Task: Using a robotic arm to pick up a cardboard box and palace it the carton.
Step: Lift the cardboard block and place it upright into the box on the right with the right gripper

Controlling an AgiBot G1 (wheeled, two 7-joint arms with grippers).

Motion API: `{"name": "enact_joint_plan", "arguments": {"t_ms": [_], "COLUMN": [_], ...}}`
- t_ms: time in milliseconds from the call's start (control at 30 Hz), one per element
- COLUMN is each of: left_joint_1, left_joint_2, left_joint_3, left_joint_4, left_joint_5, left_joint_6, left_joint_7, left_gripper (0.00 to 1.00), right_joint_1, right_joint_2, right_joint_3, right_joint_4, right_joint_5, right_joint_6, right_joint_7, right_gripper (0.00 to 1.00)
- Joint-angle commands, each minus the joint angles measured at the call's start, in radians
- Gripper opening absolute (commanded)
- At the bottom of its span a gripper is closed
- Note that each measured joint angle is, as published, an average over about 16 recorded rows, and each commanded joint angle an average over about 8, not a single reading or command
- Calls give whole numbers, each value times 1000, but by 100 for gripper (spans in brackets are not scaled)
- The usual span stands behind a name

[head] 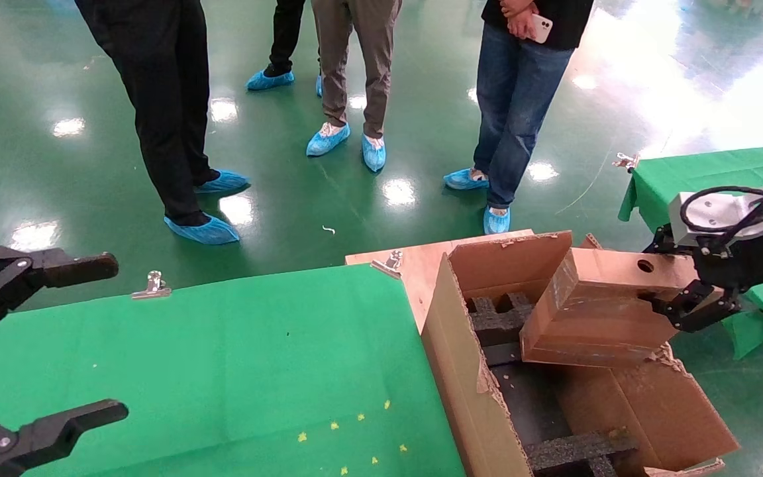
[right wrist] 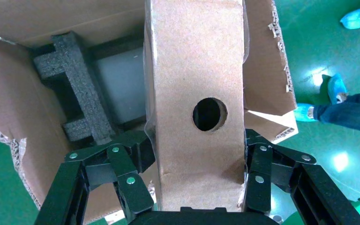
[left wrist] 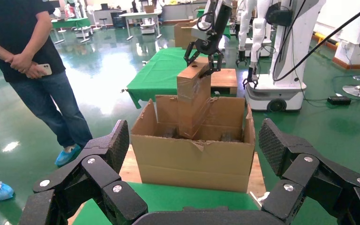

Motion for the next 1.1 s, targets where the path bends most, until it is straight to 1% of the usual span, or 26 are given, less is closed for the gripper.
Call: {"name": "enact_joint_plan", "arguments": {"t_ms": [33,200,400,667,800,867,933,1033,1100], "left_joint_1": [0,0,0,0,0,0,0,0,0], "left_joint_2": [0,0,0,0,0,0,0,0,0], "left_joint_3": [0,0,0,0,0,0,0,0,0], "left_joint_4": [0,0,0,0,0,0,0,0,0], "left_joint_5": [0,0,0,0,0,0,0,0,0], "left_joint_6": [0,0,0,0,0,0,0,0,0], "left_joint_7": [0,0,0,0,0,0,0,0,0], "left_gripper": [100,100,100,100,100,100,100,100,100], "right_joint_1": [-4,-50,-92,-118,-120,-119,-118,-118,-116], "right_joint_2": [-1,8,28,72,90,97,102,106,105], "right_joint_3": [2,-2,-20,-46,-61,-68,-72,-76,-75], "right_joint_4": [-2,-1,31,145,211,242,263,280,279], "right_joint_5": [8,26,18,-3,-30,-45,-54,-62,-62], "right_joint_6": [3,50,138,239,290,311,325,335,334], "right_joint_7": [9,153,397,750,896,948,978,994,987], "right_gripper": [0,0,0,0,0,0,0,0,0]}}
